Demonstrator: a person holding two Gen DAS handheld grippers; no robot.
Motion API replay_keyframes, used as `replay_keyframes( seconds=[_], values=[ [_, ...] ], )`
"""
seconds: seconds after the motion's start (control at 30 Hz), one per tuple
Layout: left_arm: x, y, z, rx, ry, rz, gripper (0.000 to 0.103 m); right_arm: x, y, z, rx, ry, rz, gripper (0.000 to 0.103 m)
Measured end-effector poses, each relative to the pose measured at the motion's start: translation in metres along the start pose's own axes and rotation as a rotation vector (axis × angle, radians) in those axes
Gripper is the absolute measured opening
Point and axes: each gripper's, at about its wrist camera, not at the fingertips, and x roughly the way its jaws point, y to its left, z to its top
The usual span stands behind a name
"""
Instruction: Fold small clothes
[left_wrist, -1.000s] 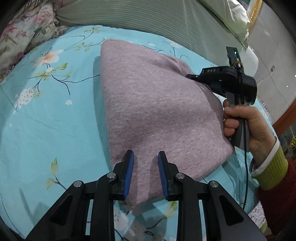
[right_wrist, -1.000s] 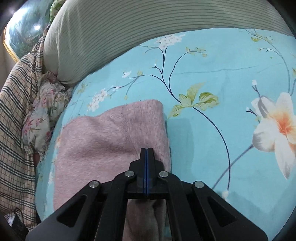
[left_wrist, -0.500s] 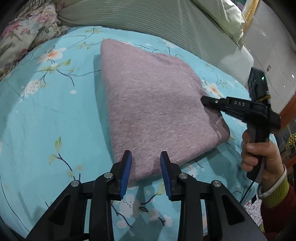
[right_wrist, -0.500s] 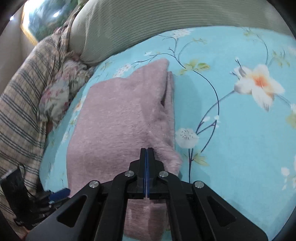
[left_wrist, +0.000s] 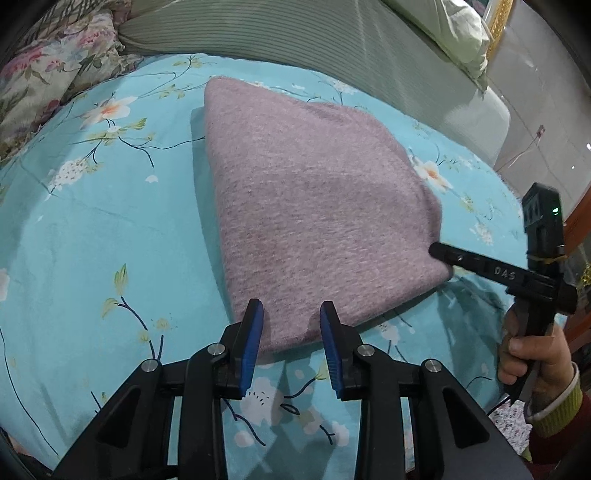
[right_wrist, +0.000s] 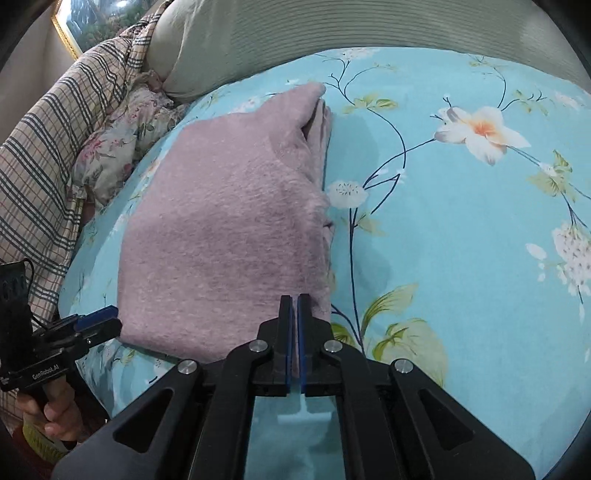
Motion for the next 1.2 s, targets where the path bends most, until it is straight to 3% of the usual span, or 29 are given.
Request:
replay_keyframes(
  seconds=[0.5, 0.63, 0.7, 1.2],
  values=[
    [-0.001, -0.007, -0.005, 0.006, 0.005, 0.077, 0.034, -0.002, 0.0, -0.002, -0.01, -0.009, -0.019, 0.003],
    [-0.001, -0.006, -0.008, -0.007, 0.021, 0.103, 0.046, -0.004, 0.0, -0.002, 0.0, -0.003, -0.017, 0.003],
    [0.0, 0.0, -0.01, -0.037, 0.044, 0.084, 0.046, -0.007, 0.001, -0.002, 0.003, 0.001, -0.018, 0.003],
    [-0.05, -0.01, 0.002, -0.016, -0.046, 0.188, 0.049, -0.014, 0.012, -0.008, -0.026, 0.02, -0.072, 0.004]
  ],
)
